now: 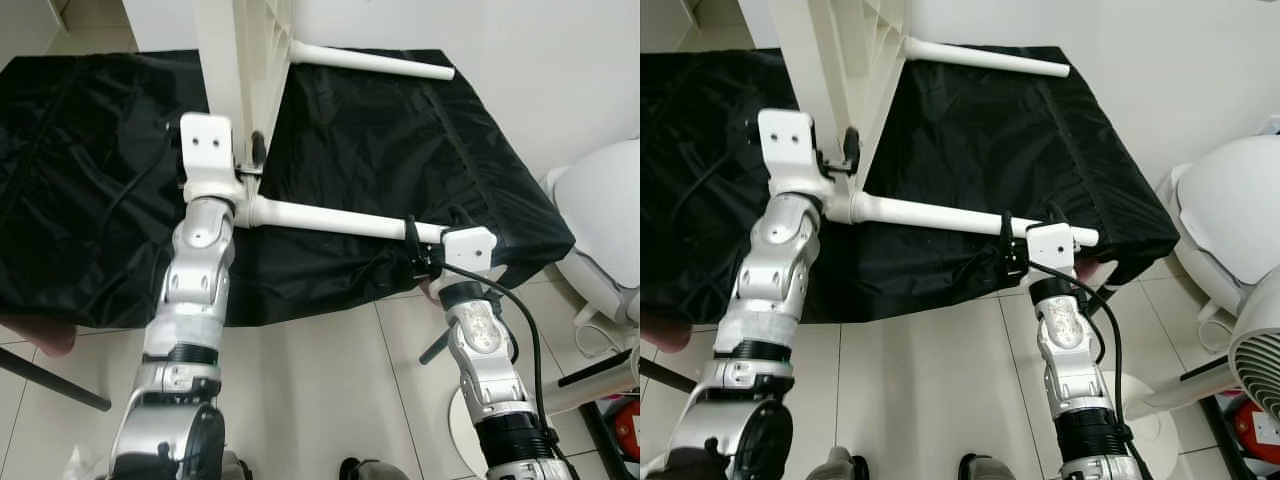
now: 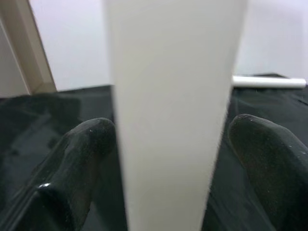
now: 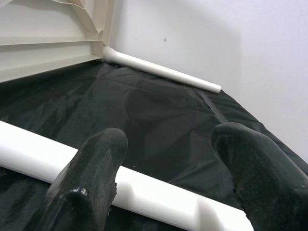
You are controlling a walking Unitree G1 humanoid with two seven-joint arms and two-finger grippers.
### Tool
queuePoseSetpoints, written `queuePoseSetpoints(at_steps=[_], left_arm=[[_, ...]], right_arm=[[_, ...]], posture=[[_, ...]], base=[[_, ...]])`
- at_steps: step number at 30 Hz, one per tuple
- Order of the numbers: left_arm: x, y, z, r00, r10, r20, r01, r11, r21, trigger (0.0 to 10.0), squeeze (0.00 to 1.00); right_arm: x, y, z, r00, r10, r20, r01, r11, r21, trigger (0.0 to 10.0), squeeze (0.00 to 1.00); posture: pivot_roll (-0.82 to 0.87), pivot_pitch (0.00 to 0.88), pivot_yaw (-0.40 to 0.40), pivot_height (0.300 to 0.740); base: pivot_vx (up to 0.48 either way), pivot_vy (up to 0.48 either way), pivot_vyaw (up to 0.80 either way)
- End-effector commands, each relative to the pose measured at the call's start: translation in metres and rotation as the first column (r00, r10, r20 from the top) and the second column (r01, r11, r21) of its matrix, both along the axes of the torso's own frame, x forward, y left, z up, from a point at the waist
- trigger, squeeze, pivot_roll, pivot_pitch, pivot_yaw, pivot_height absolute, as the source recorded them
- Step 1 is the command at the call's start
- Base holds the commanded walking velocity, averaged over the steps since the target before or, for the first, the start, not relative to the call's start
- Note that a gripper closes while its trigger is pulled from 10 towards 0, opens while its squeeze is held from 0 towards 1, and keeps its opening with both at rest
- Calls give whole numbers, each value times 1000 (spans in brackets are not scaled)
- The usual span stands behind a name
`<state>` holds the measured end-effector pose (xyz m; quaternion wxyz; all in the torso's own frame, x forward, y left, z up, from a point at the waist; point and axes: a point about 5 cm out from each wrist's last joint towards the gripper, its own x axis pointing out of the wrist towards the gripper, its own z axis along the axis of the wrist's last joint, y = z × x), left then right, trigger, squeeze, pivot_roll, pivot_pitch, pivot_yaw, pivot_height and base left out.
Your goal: Building children table
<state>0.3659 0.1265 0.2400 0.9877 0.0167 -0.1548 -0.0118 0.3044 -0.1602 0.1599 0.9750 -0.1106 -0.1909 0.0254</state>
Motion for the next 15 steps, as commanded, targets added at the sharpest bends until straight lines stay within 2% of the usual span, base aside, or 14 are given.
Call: queuePoseSetpoints(at_steps=[1, 7, 9, 15], left_arm=[[6, 1, -4, 1000, 23, -20, -23, 1000, -4, 10000, 0], [15, -6, 0, 1000, -7, -24, 7, 1000, 5, 10000, 0], [23, -14, 2, 999, -36, -36, 36, 999, 10, 10000, 0], [34, -14, 11, 1000, -9, -22, 9, 1000, 2, 10000, 0]], right_arm=[[-2, 0, -3, 1000, -2, -12, 1, 1000, -10, 10000, 0], [-5, -3, -3, 1000, -18, -14, 18, 1000, -10, 10000, 0], [-9, -5, -4, 999, -30, -15, 30, 999, -15, 10000, 0], [-13, -8, -4, 999, -49, -20, 49, 999, -16, 10000, 0]], posture=[[-128, 147, 3, 740], [-146, 157, 12, 740], [-166, 171, 19, 740], [-183, 188, 20, 740]], base=[[0, 0, 0], [0, 0, 0], [0, 0, 0], [0, 0, 0]])
